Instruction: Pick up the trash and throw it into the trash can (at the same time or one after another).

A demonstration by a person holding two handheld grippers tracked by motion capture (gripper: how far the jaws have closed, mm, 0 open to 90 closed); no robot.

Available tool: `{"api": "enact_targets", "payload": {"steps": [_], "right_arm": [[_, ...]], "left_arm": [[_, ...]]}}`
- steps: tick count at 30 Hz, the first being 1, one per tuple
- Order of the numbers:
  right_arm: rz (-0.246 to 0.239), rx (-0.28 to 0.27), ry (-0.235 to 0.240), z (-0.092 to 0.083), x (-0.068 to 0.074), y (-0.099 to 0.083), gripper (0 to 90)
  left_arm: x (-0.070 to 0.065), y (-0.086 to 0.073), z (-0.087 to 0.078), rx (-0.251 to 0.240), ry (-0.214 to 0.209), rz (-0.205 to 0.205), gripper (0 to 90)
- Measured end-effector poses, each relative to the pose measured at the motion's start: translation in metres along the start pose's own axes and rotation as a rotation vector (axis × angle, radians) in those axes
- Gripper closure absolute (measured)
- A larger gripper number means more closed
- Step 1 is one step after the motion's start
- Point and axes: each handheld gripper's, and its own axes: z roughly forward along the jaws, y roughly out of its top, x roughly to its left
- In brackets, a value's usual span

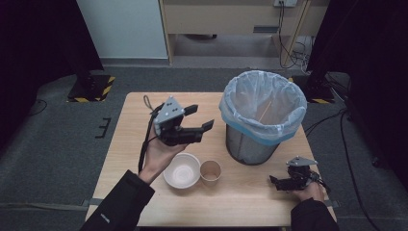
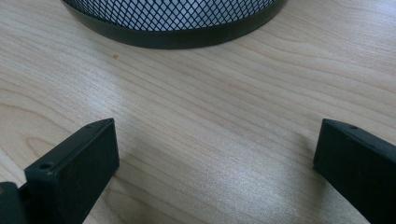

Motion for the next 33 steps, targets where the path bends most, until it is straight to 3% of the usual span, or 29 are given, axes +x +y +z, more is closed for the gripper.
{"api": "enact_targets", "payload": {"steps": [9, 14, 17, 19, 23, 33], "right_arm": [[0.002, -0.005, -0.002, 0.000, 0.000, 0.000, 0.3], [0.007, -0.003, -0.006, 0.000, 0.001, 0.000, 0.4], [0.007, 0.002, -0.010, 0.000, 0.001, 0.001, 0.3], [0.007, 0.004, -0.011, 0.000, 0.001, 0.001, 0.3], [0.008, 0.007, -0.012, 0.000, 0.001, 0.001, 0.4], [0.011, 0.011, -0.010, 0.000, 0.002, 0.001, 0.4]], "left_arm": [[0.021, -0.078, -0.032, 0.119, 0.087, -0.085, 25.3], [0.033, -0.122, -0.036, 0.208, 0.144, -0.140, 24.7], [0.041, -0.139, -0.036, 0.225, 0.175, -0.183, 24.7], [0.049, -0.147, -0.035, 0.230, 0.189, -0.239, 24.7], [0.057, -0.156, -0.035, 0.243, 0.217, -0.264, 25.4], [0.058, -0.170, -0.029, 0.324, 0.224, -0.242, 29.4]]}}
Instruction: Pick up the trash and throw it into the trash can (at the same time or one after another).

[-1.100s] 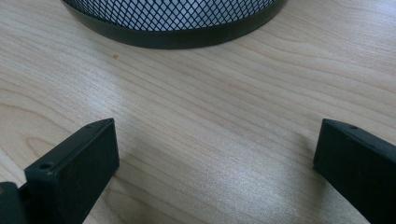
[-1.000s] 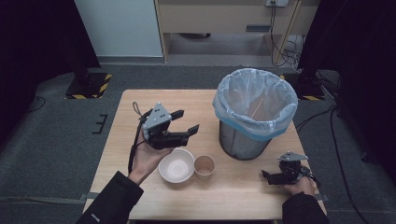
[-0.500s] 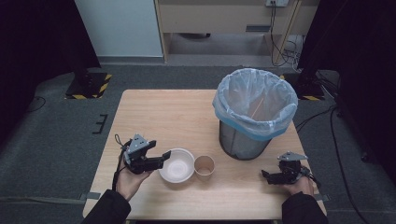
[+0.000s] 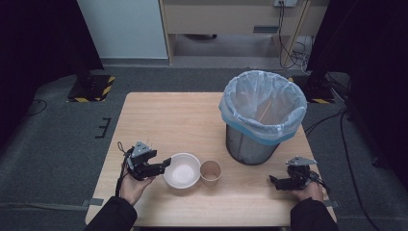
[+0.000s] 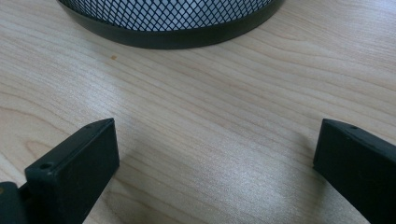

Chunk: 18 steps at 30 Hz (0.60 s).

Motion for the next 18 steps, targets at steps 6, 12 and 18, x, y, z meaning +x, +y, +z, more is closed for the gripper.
{"api": "enact_targets", "payload": {"steps": [6, 12, 18], "right_arm": [[-0.003, -0.001, 0.000, 0.000, 0.000, 0.000, 0.4], [-0.004, -0.001, 0.000, 0.000, 0.000, 0.000, 0.4], [-0.003, -0.002, 0.000, 0.000, 0.000, 0.000, 0.4]], "left_arm": [[0.005, -0.007, 0.011, 0.073, -0.020, -0.039, 37.2], [0.002, -0.009, 0.019, 0.113, -0.038, -0.036, 42.8], [-0.003, -0.011, 0.026, 0.172, -0.042, -0.035, 51.3]]}}
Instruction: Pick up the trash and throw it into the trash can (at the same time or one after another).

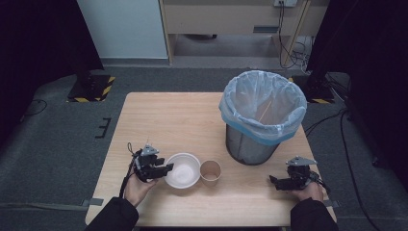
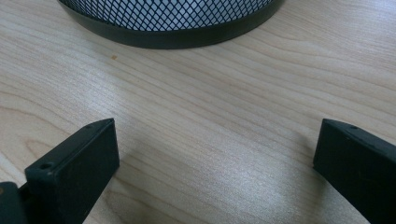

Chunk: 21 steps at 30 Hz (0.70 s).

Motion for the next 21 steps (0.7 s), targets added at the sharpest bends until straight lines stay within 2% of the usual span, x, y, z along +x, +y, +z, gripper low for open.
{"api": "enact_targets", "payload": {"steps": [10, 15, 21], "right_arm": [[0.000, 0.002, -0.001, 0.000, 0.000, 0.000, 0.4], [0.000, 0.002, -0.001, 0.000, 0.000, 0.000, 0.4], [-0.001, 0.002, 0.000, 0.000, 0.000, 0.000, 0.4]], "left_arm": [[0.001, 0.000, 0.005, 0.071, 0.011, -0.025, 70.8], [0.003, 0.002, 0.003, 0.068, -0.011, -0.068, 76.4], [0.001, 0.006, -0.006, 0.024, -0.005, -0.068, 80.3]]}}
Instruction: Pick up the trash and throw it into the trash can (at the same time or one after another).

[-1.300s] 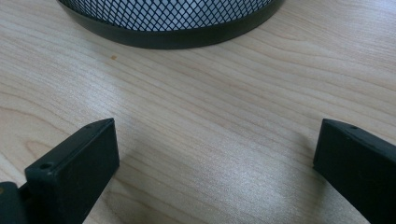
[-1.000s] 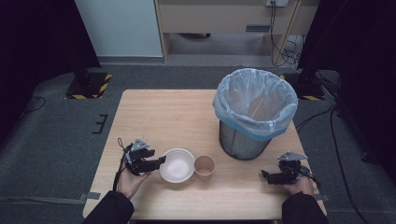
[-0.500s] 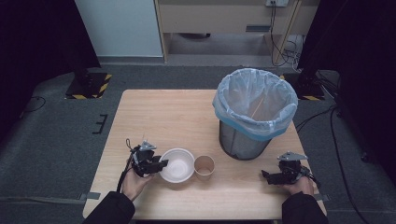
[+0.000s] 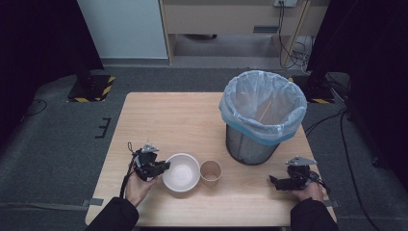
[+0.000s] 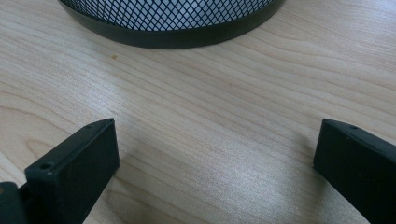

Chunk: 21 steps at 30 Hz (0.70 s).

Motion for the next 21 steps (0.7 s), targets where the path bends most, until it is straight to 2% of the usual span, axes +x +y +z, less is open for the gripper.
{"api": "enact_targets", "payload": {"steps": [6, 12, 21], "right_arm": [[-0.001, 0.000, 0.000, 0.000, 0.000, 0.000, 0.4], [0.000, 0.000, 0.001, 0.000, 0.000, 0.000, 0.3], [0.002, 0.003, 0.002, 0.000, 0.000, 0.000, 0.4]], "left_arm": [[-0.002, 0.003, -0.010, -0.056, -0.007, 0.001, 81.8], [-0.008, 0.006, -0.023, -0.118, 0.005, 0.037, 83.0], [-0.008, 0.009, -0.038, -0.185, 0.021, 0.054, 82.9]]}}
